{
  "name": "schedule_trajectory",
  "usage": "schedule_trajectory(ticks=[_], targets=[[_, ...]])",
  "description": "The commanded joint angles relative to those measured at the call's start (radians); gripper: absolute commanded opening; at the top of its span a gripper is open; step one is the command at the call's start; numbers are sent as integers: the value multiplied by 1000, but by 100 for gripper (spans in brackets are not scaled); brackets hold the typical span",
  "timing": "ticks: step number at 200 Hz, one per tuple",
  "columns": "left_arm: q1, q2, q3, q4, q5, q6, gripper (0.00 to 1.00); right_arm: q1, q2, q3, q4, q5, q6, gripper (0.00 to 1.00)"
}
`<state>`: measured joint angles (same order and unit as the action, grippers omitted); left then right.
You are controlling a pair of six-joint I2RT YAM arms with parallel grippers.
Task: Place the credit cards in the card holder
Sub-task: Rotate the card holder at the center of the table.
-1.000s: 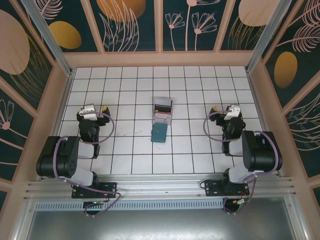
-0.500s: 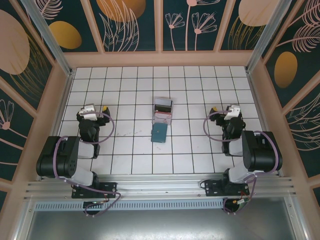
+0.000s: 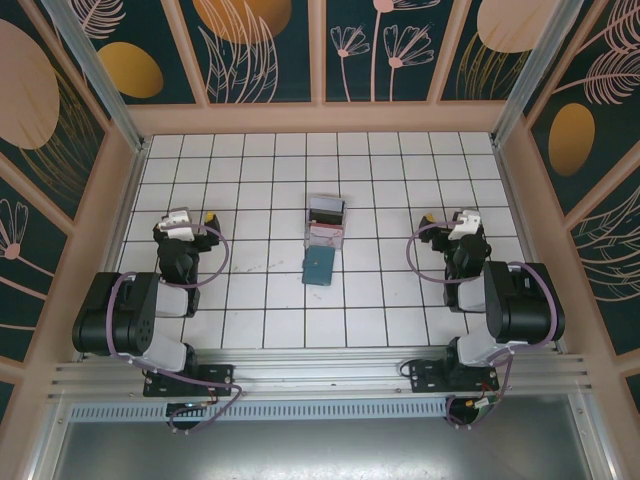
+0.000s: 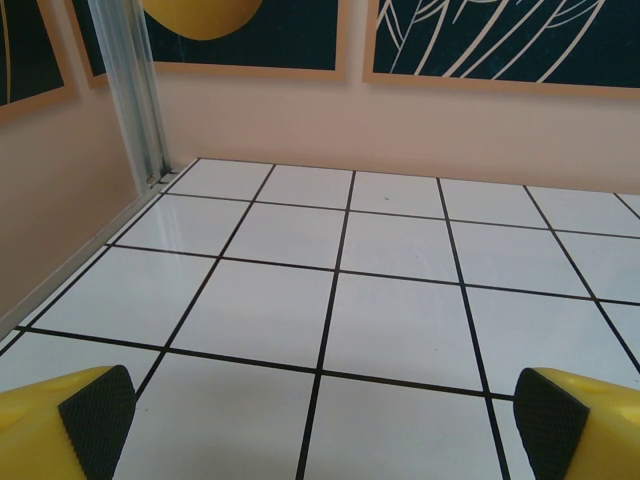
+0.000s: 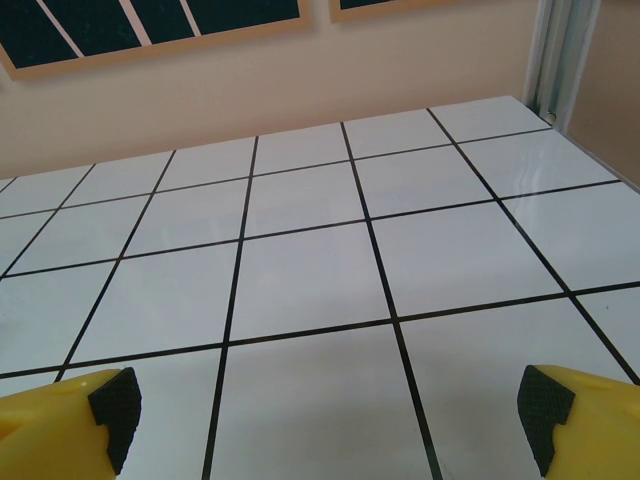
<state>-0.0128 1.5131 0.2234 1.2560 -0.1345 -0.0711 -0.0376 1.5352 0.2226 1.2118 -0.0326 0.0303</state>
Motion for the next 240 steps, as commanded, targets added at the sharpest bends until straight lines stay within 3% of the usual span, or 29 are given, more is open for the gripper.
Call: schedule_trajectory(ticks=[1,16,27,68,85,111,128,173,205,224,240], targets=[[5,-41,53,-89,-11,-9,99,3,-68,59,-101,-3,-20,99],[5,-105,152,-341,-91,-56,99,-5,-162,186,-419,27,43,99],[5,-139,240,-519,-143,-110,99,-26,-196,256,-573,-25,91,99],[5,-309,293,-794,-208,-311,99,-66,-223,345,-714,-402,276,99],[5,-366,292,-857,-113,-376,99,-20,-197,399,-780,-527,338,99],[4,-400,311,-1008,83,-548,99,191,-213,478,-973,-492,306,99],[-16,-404,263,-1022,195,-637,99,323,-213,498,-1073,-501,295,99],[-211,-459,175,-1068,229,-741,99,609,-167,482,-1186,-495,343,97],[-292,-404,181,-1066,273,-744,99,680,-34,489,-1098,-471,460,91],[-322,-322,213,-1058,394,-700,97,684,29,517,-1048,-488,472,90],[-369,-258,259,-1116,425,-648,97,690,73,555,-1057,-453,456,90]])
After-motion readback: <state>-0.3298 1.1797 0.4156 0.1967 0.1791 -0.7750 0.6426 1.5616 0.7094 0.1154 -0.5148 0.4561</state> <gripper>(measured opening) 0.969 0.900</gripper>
